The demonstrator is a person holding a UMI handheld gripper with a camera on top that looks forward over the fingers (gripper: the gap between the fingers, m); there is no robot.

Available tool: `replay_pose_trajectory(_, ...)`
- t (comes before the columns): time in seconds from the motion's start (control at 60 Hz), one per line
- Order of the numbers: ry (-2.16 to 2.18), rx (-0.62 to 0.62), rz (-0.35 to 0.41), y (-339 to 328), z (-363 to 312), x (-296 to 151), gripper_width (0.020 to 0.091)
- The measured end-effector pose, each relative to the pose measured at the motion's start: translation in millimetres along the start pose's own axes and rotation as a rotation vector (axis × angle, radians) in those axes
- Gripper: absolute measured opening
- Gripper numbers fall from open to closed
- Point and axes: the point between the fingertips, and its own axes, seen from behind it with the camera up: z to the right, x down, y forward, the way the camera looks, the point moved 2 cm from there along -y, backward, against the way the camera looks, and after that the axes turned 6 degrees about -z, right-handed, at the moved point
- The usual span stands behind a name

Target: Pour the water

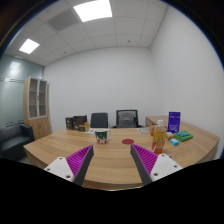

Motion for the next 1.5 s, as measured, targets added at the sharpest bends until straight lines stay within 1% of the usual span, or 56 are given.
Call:
replay_pose_trajectory(0.2, 0.026, 0.041, 0.006, 0, 19, 0, 0.0827)
replay_pose_trajectory(0.35, 0.029, 0.100, -0.002, 20, 69, 2, 0.0828)
replay_pose_trajectory(0.567, 0.007, 0.222, -0.027, 98, 166, 1, 0.0830)
replay_pose_trajectory(0.65, 0.010, 0.263, -0.051, 135, 201, 6, 0.0825)
replay_pose_trajectory(0.767, 0.010, 0.292, -0.088, 184, 234, 12, 0.0829)
replay_pose_trajectory(0.85, 0.022, 0.281, -0.111, 214, 245, 18, 0.0829)
replay_pose_trajectory(0.95, 0.029, 0.275, -0.113, 241, 256, 20, 0.0824)
replay_pose_trajectory(0.967, 0.031, 0.278, -0.110, 245, 257, 21, 0.0818)
replay_pose_trajectory(0.983, 0.032, 0.278, -0.109, 248, 258, 21, 0.0796)
replay_pose_trajectory(1.0, 0.035, 0.282, -0.108, 251, 260, 21, 0.0755)
replay_pose_trajectory(1.017, 0.034, 0.288, -0.108, 253, 263, 21, 0.0649)
replay_pose_trajectory(1.033, 0.034, 0.289, -0.109, 255, 264, 21, 0.0566)
replay_pose_trajectory(1.067, 0.040, 0.305, -0.096, 256, 268, 20, 0.0557)
replay_pose_trajectory(1.15, 0.036, 0.346, -0.070, 256, 272, 19, 0.0485)
replay_pose_trajectory(1.183, 0.036, 0.352, -0.064, 256, 272, 18, 0.0478)
replay_pose_trajectory(1.2, 0.034, 0.356, -0.062, 256, 272, 18, 0.0458)
replay_pose_trajectory(1.283, 0.003, 0.368, -0.060, 256, 271, 17, 0.0455)
replay_pose_trajectory(1.35, -0.063, 0.391, -0.091, 257, 271, 15, 0.0456)
replay_pose_trajectory(1.433, -0.177, 0.412, -0.093, 259, 258, -5, 0.0455)
replay_pose_trajectory(1.5, -0.317, 0.432, -0.085, 264, 244, -36, 0.0457)
